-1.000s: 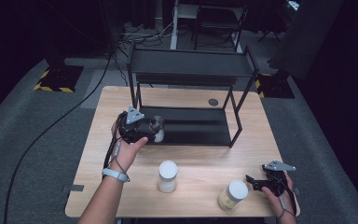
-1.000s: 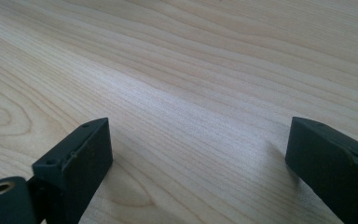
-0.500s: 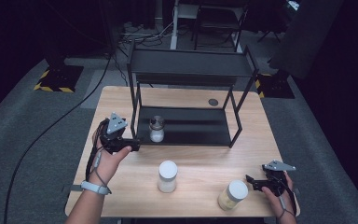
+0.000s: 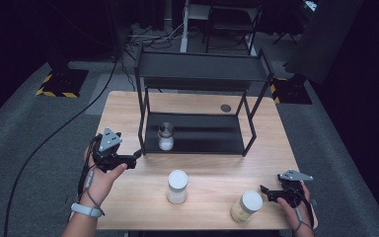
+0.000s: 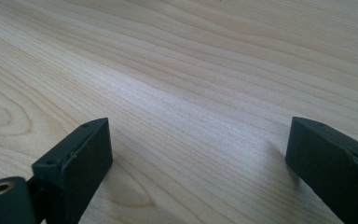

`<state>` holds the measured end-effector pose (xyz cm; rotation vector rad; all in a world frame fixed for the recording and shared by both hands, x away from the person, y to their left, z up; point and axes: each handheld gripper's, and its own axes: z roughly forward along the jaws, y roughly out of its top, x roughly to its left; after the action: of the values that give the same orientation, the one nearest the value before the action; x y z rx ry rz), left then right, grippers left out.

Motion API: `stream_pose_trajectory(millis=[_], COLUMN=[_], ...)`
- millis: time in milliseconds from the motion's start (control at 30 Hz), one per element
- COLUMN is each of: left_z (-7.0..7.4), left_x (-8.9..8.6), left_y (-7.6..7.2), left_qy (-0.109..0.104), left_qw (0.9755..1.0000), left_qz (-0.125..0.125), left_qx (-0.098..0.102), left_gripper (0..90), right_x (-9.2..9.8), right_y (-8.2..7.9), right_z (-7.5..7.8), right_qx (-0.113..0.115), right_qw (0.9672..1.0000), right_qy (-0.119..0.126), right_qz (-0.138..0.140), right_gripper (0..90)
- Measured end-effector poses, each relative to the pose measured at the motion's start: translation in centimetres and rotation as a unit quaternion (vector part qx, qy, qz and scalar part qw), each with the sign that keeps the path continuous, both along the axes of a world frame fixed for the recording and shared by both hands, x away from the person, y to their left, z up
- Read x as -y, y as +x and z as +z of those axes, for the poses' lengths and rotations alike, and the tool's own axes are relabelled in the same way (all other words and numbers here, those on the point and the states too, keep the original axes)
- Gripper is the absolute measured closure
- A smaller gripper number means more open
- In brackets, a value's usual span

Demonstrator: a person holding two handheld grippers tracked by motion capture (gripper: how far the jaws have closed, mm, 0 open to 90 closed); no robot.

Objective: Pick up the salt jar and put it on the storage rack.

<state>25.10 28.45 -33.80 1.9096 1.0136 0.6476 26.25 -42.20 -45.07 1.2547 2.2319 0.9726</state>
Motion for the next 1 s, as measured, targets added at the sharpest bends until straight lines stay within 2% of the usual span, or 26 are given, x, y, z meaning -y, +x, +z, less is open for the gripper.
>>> stream_pose_trajectory(millis=[467,1000], left_z=[-1.8,-4.7], left_x=[-2.0,-3.1], left_y=[-1.5,-2.5], left_qy=[-0.003,-0.002], left_qw=[0.9999,0.9992], left_qz=[0.011,0.017], left_qx=[-0.013,-0.035], left_gripper=[8.0,8.1], right_x=[0.0,0.0], right_y=[0.0,0.0], right_z=[0.0,0.0], right_qx=[0.000,0.000], right_qw=[1.0000,1.0000], right_qy=[0.000,0.000], right_qz=[0.000,0.000], right_gripper=[7.2,7.2])
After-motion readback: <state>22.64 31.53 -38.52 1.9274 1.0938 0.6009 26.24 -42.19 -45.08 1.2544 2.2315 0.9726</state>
